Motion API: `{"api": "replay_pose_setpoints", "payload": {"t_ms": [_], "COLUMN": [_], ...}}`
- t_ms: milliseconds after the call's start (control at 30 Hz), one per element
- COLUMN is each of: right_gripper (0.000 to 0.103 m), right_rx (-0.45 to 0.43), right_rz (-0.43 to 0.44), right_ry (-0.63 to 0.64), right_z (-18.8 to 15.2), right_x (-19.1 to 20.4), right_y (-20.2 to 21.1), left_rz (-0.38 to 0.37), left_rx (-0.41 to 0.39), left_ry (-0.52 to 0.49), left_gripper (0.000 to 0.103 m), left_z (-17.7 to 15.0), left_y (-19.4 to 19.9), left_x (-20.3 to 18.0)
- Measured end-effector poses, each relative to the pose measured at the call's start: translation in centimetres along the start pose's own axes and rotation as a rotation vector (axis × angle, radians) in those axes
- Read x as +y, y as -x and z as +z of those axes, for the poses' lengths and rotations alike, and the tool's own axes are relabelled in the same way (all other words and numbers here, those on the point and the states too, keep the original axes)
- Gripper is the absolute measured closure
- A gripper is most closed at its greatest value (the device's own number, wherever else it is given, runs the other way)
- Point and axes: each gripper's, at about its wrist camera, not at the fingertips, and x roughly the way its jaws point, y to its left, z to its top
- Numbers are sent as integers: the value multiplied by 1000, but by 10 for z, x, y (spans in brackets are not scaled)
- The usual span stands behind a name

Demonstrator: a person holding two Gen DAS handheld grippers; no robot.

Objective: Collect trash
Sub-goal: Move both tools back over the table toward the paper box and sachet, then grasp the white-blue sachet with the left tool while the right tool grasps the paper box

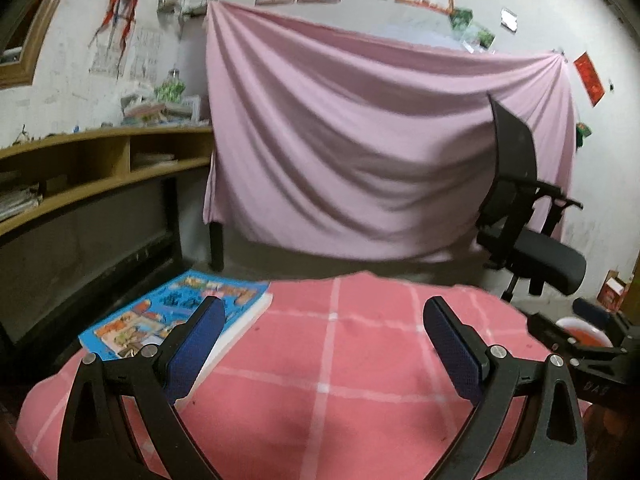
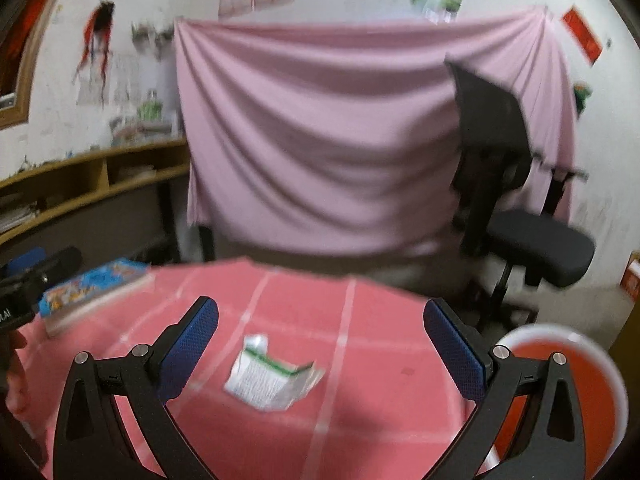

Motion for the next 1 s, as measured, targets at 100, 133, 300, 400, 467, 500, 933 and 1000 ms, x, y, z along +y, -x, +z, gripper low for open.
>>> {"api": "replay_pose_setpoints", "payload": {"t_ms": [100, 133, 300, 400, 467, 500, 933, 1000], "right_gripper": [0, 0, 0, 3, 19, 22, 47, 47], "right_rx": [132, 161, 270, 329, 367, 377, 363, 362], "right_rz": [41, 44, 46, 57, 83, 90, 119, 134], "right_ry": [-22, -24, 13, 27, 11, -4, -154, -189], "right_z": [-7, -10, -16, -21, -24, -24, -28, -29], "right_x": [1, 4, 13, 15, 13, 9, -44, -54], "right_y": [-22, -26, -44, -54, -60, -62, -48, -47], "left_rz": [7, 8, 13, 0, -18, -34, -158, -182], "left_rx": [57, 74, 210, 256, 266, 274, 369, 388], "left_ry": [-14, -17, 7, 27, 34, 35, -58, -63], "left_gripper": [6, 6, 6, 6, 6, 6, 7, 9], "left_z": [-5, -7, -19, -21, -22, -23, -27, -27], "left_y": [-11, -15, -41, -50, -53, -55, -72, -76], "left_x": [0, -1, 1, 3, 1, 0, -35, -40]}}
